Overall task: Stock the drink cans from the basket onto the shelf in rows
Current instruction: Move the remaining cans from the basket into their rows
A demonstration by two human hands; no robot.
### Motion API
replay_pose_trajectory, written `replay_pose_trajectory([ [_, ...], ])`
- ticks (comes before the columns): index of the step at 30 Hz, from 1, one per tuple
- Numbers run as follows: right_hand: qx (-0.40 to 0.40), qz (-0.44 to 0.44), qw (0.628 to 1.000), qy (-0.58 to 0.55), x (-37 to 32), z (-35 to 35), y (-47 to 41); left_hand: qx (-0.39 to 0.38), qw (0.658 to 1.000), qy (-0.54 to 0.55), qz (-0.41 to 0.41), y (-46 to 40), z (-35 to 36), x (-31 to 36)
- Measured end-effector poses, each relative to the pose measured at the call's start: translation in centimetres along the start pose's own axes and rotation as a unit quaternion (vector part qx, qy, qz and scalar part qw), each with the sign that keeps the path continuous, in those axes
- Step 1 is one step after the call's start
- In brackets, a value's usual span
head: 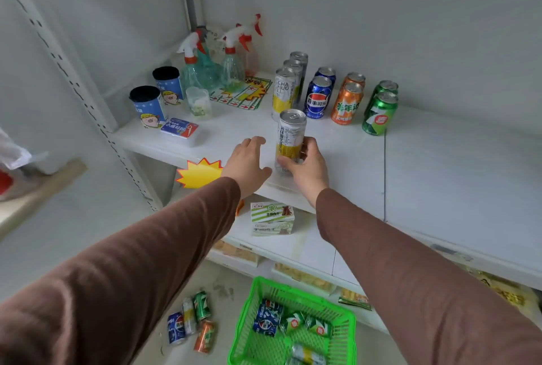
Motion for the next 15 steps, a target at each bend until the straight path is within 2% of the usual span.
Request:
replay_pose_trajectory([
  [8,0.006,0.016,1.000,-0.024,-1.8,3.4,-5.0,-0.020,1.000,-0.013,-0.002,-4.5,-0.4,-3.5],
  [15,0.049,0.044,0.997,-0.047,-3.4,5.6,-8.3,-0.042,0.999,0.005,0.018,-7.9,-0.1,-6.1],
])
Point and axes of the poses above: each hand's wrist, its own y-axis away from the middle knuckle, its own z-axis out of the palm, x = y × z, the point moved 6 cm from there along -y, towards the middle knuckle, and after that the axes turned 14 degrees about z, right-handed, at the moved point
